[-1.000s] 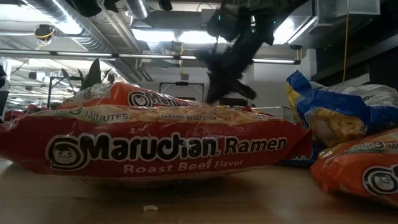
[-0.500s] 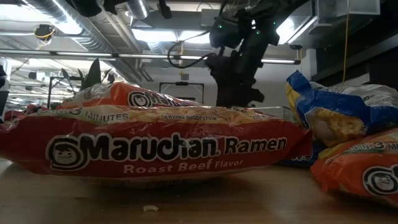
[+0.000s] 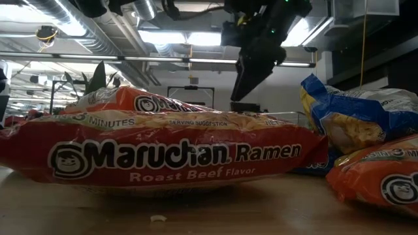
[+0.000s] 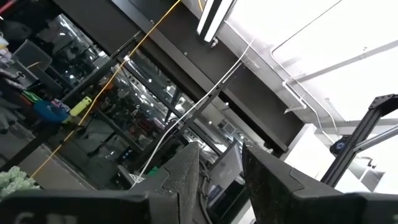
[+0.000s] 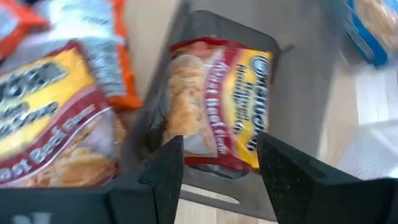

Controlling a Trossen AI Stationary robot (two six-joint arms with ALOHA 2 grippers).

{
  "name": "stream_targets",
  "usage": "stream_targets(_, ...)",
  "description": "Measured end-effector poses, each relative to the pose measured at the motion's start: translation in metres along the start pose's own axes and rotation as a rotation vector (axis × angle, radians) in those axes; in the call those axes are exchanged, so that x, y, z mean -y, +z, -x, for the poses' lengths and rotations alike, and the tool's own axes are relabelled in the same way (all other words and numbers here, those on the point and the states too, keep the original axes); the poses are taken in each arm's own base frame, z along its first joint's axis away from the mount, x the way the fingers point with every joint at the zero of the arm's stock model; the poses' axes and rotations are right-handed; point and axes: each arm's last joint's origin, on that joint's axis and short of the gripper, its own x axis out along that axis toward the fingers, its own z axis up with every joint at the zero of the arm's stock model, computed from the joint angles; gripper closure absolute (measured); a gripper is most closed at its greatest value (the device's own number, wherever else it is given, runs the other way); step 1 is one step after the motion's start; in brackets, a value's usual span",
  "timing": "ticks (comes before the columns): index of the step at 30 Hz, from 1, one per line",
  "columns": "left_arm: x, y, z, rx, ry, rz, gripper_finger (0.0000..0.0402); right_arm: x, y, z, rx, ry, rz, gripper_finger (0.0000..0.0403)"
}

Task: Sort Maruchan noodles
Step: Put the red noodle pack into the gray bin, then adjust the gray bin on the table

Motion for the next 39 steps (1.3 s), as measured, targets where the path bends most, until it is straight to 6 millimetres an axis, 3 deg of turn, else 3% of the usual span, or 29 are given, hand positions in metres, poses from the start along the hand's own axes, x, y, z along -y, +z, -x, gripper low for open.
stream_targets(10,-0.005,-0.004,0.0,-0.05,0.048,0.004,0.0285,0.008,0.006,-0.018,0.051,-0.032,0.013,0.0234)
stream_targets(21,-0.009,-0.006,0.001,-0.07,0.082,0.005,0.0285,0.005,-0.002,-0.058,-0.025,0.011,-0.015,0.0237)
stream_targets(33,-0.011,-0.008,0.001,-0.094,0.106,-0.019,0.0285,0.002,-0.014,-0.055,-0.147,0.081,-0.015,0.0237)
stream_targets(39,-0.015,-0.008,0.002,-0.112,0.139,-0.021,0.0285,0.007,-0.007,-0.026,-0.074,0.055,-0.018,0.0237)
